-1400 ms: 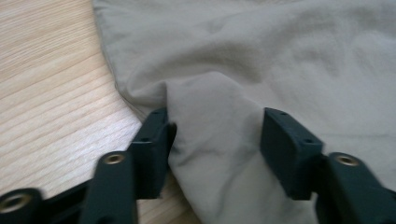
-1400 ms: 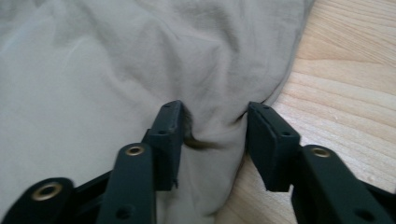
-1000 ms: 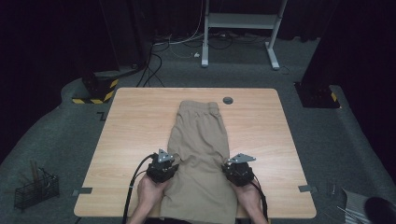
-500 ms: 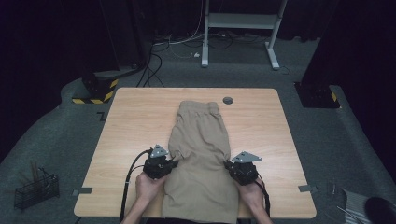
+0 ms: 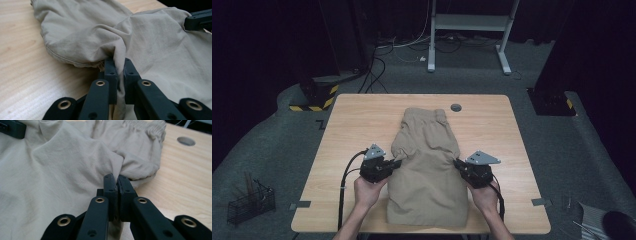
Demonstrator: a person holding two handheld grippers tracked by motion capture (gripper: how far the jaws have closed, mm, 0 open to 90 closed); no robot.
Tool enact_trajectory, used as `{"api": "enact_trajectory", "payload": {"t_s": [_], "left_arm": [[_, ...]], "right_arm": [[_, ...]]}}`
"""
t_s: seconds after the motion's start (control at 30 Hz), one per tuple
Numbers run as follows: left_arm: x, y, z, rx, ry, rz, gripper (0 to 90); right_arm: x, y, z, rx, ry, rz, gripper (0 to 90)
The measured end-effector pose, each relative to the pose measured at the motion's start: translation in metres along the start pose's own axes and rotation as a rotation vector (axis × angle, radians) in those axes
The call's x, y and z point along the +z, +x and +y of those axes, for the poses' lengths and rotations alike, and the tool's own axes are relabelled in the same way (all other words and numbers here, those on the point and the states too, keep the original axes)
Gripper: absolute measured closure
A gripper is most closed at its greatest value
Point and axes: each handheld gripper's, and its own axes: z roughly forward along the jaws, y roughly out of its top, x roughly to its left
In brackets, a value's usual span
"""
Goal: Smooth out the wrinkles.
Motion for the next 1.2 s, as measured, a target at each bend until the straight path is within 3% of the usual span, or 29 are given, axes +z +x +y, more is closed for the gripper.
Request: {"api": "enact_trajectory", "payload": {"t_s": [0.57, 0.87, 1.2], "left_arm": [[-0.013, -0.005, 0.026, 0.057, -0.042, 0.007, 84.9], [-0.021, -0.002, 0.052, 0.085, -0.071, 0.016, 85.0], [-0.040, -0.016, 0.048, 0.105, -0.097, -0.004, 85.0]], "right_arm": [[-0.019, -0.003, 0.026, -0.069, -0.066, -0.024, 86.9], [-0.027, -0.007, 0.050, -0.099, -0.100, -0.043, 86.9], [-0.046, 0.003, 0.044, -0.108, -0.142, -0.031, 86.9]]}}
